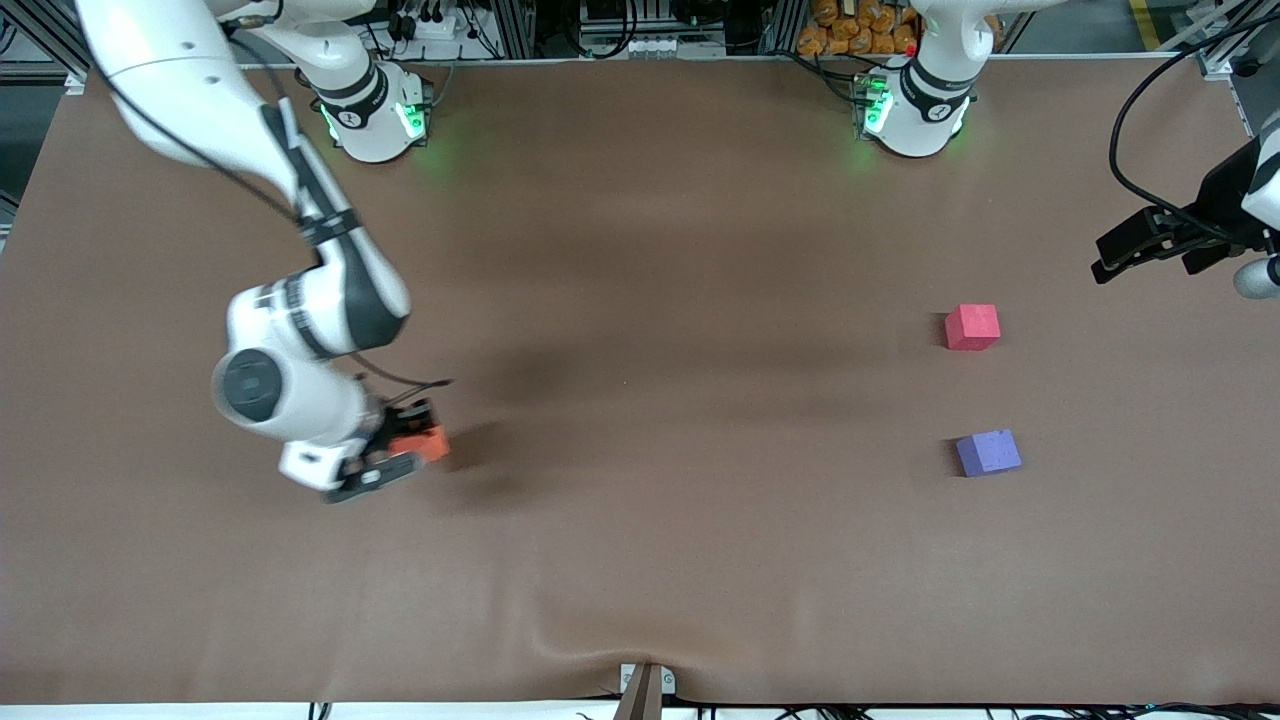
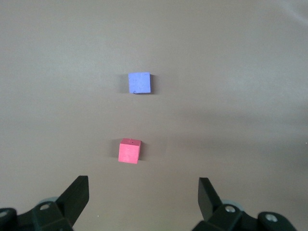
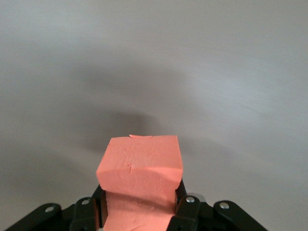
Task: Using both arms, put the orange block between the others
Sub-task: 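Carry the orange cube with the right gripper toward the table middle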
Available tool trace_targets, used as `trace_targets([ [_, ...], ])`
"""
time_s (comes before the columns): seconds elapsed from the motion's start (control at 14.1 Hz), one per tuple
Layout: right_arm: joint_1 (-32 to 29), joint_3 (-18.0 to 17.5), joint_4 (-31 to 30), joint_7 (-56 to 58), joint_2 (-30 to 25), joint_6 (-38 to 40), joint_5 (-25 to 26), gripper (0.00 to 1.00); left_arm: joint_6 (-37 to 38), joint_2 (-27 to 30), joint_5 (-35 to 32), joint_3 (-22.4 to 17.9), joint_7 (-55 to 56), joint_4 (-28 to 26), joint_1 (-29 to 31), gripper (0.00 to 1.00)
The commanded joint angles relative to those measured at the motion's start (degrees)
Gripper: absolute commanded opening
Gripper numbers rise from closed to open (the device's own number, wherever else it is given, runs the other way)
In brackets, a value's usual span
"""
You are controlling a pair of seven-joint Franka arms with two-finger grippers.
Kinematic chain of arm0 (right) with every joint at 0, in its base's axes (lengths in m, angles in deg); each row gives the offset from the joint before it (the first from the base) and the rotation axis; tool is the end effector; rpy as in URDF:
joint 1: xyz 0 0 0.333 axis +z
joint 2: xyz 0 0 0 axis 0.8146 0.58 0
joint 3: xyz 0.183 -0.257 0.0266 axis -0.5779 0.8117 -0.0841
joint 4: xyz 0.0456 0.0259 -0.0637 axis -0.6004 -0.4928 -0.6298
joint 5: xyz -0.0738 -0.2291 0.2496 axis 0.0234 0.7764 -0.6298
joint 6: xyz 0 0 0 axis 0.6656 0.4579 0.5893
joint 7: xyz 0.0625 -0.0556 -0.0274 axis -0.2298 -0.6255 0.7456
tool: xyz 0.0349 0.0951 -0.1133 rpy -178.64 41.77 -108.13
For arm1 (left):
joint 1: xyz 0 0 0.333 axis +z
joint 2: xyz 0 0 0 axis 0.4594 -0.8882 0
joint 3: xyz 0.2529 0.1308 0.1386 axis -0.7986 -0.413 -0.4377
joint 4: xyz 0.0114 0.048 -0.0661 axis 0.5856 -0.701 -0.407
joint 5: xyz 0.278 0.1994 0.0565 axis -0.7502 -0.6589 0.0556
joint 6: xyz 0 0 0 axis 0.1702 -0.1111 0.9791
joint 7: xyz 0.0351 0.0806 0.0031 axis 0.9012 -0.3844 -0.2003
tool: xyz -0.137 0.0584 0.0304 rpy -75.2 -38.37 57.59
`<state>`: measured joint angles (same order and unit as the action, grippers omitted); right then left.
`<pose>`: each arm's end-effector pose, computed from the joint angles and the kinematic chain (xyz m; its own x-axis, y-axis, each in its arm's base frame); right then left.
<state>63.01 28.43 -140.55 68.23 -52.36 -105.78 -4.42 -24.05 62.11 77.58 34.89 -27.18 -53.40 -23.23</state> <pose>0.6108 0.1987 0.2747 0.9010 0.4321 -0.0392 0.4266 -0.8987 -0.1014 0.5149 -0.0343 0.5937 0.9940 0.1087 0.0135 0.1085 -0.9940 0.0132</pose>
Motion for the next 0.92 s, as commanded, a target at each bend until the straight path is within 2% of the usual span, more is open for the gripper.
trace_targets([
  [0.0,5.23,-0.3,1.18,0.77,-0.3,-0.16,0.2,0.0,-0.53,-0.79,-0.78,0.19,-1.05,0.7,-0.07,1.0],
  [0.28,10.68,-0.3,3.56,0.33,3.56,-4.98,0.46,0.0,-0.44,-0.88,-0.69,0.28,-1.05,0.27,-0.69,1.0],
  [0.43,13.06,-0.3,4.52,-3.86,5.32,-7.18,0.73,0.0,-0.53,-0.96,-0.7,0.28,-1.05,0.18,-0.69,1.0],
  [0.64,15.44,-0.21,5.92,-8.63,7.08,-7.72,1.08,0.0,-0.97,-1.14,-0.7,0.28,-0.61,0.09,-0.95,1.0],
  [0.85,17.81,-0.03,8.39,-6.45,8.4,-7.72,2.91,0.0,-2.1,-1.93,-0.7,0.28,0.01,0.18,-1.12,1.0],
])
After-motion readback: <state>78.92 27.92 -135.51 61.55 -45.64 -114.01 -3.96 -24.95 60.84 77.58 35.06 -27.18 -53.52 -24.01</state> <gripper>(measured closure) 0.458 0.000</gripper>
